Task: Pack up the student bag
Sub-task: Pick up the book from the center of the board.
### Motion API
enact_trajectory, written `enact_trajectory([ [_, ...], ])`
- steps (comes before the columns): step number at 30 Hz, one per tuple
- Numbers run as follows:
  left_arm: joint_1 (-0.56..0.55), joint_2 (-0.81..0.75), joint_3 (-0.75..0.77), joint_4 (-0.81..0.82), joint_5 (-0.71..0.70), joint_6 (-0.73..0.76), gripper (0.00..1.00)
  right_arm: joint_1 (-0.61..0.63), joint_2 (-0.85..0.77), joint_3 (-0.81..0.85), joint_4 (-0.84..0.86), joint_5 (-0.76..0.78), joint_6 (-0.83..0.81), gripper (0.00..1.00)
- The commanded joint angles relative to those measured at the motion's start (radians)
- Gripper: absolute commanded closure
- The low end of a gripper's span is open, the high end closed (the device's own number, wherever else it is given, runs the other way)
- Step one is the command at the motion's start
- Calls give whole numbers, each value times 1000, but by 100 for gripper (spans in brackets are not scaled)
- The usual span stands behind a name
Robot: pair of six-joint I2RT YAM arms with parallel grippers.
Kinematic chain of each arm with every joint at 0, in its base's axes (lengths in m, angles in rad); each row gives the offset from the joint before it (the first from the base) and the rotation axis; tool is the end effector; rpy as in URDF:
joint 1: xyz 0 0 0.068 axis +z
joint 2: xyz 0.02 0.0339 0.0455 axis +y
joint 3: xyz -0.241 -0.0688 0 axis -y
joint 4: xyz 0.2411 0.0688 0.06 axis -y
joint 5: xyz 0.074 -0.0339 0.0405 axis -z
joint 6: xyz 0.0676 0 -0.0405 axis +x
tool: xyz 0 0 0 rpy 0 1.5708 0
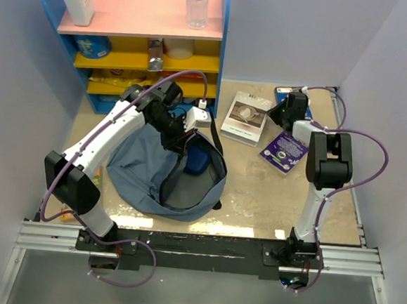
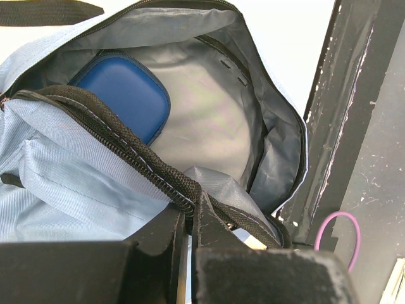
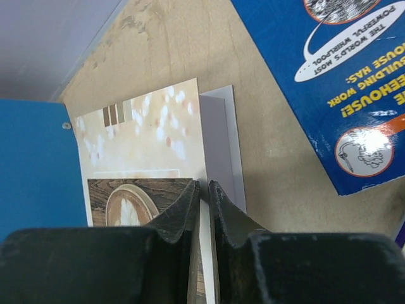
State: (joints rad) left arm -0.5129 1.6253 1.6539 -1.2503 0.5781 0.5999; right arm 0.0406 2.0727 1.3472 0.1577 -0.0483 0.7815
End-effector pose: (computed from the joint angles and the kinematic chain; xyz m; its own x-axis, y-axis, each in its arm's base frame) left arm 0.2582 -0.1878 0.2983 -0.3518 0.7408 -0.5722 0.9359 0.2663 -0.2307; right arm 0.4749 0.0226 0.1336 -0.4386 0.6863 -0.5802 0.3208 0.7226 0.6123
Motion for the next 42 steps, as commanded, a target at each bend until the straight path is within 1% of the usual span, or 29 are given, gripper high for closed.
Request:
enact_trajectory([
  [1, -6, -7, 3, 14, 34, 21, 100, 28, -33, -31, 45, -42, 10, 90],
  [3, -7, -10, 3, 12, 34, 23, 100, 39, -37, -39, 49, -50, 13, 93],
  [7, -6, -18, -3, 14, 29, 24, 100, 70, -45, -42, 54, -62, 16, 96],
  [9, -6, -22, -6, 14, 29, 26, 100, 88, -54, -52, 60, -59, 21, 100],
  [12, -6, -27, -9, 12, 29, 28, 100, 130, -82, -77, 77, -50, 35, 100],
  [16, -6, -36, -14, 12, 23, 31, 100, 150, -112, -118, 114, -47, 70, 100],
  [18, -6, -38, -16, 12, 25, 29, 100, 151, -103, -125, 108, -47, 82, 90],
  [20, -6, -39, -17, 11, 28, 31, 100, 153, -94, -144, 129, -61, 110, 82],
  [25, -6, -50, -29, 11, 26, 35, 100, 157, -98, -197, 203, -74, 148, 81],
  [28, -6, -51, -34, 12, 25, 35, 100, 159, -106, -221, 241, -81, 165, 84],
  [31, -6, -50, -34, 14, 26, 35, 100, 159, -115, -241, 269, -88, 182, 93],
  [32, -6, -50, -34, 14, 25, 34, 100, 157, -121, -244, 269, -87, 182, 99],
  [33, -6, -50, -34, 14, 23, 34, 100, 159, -129, -249, 272, -81, 182, 100],
  [39, -6, -45, -31, 17, 23, 24, 100, 157, -255, -275, 223, -38, 134, 100],
  [42, -6, -42, -19, 17, 20, 20, 100, 159, -351, -287, 197, -28, 118, 100],
])
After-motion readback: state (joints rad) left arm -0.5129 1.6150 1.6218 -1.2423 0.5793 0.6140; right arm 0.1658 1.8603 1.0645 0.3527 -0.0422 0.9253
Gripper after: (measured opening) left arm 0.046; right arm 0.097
